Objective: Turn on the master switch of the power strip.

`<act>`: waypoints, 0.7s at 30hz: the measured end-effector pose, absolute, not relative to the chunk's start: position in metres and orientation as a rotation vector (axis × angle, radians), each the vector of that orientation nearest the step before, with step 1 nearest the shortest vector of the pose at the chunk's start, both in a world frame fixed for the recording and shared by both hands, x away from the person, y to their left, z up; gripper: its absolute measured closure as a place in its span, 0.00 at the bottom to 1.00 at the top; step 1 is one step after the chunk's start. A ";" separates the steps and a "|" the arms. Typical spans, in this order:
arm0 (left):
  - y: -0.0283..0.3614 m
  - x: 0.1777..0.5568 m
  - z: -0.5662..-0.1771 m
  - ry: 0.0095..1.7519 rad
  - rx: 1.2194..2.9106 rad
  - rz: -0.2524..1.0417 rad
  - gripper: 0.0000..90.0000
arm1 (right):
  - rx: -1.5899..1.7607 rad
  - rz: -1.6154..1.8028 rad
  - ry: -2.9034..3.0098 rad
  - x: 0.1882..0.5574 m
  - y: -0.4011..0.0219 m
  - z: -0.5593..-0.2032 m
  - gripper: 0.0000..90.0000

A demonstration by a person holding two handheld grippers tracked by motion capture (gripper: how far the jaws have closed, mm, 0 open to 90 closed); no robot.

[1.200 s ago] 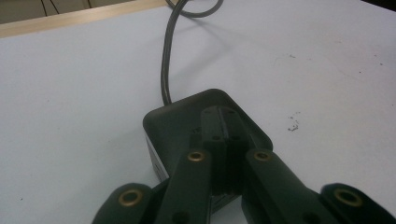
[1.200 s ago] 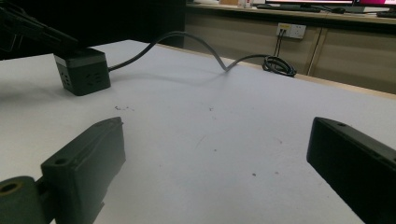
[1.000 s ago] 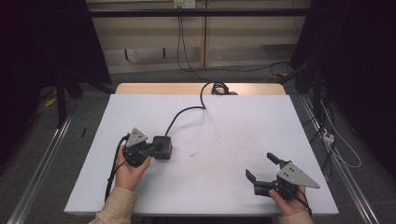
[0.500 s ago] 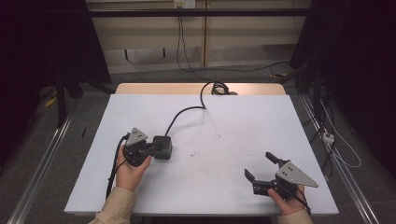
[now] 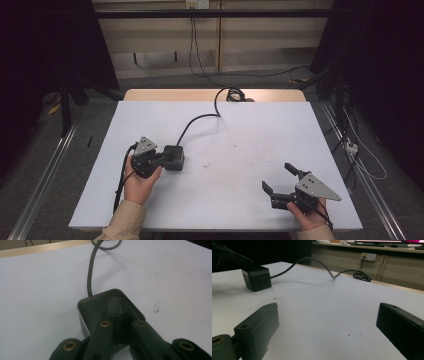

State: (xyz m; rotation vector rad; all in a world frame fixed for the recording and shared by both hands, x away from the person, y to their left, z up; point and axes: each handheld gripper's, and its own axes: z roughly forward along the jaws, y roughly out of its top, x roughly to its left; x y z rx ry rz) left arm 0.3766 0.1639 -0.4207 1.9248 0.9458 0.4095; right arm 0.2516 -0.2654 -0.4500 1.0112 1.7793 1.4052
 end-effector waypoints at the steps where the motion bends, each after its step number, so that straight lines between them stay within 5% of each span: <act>1: 0.164 0.376 -0.421 0.945 1.923 0.412 1.00 | 1.012 1.407 1.778 0.252 -0.265 -0.450 0.04; 16: 0.159 0.374 -0.416 0.962 1.904 0.407 0.68 | 1.015 1.413 1.778 0.252 -0.266 -0.450 0.04; 21: 0.161 0.375 -0.415 0.976 1.897 0.385 0.47 | 1.011 1.411 1.779 0.252 -0.265 -0.450 0.04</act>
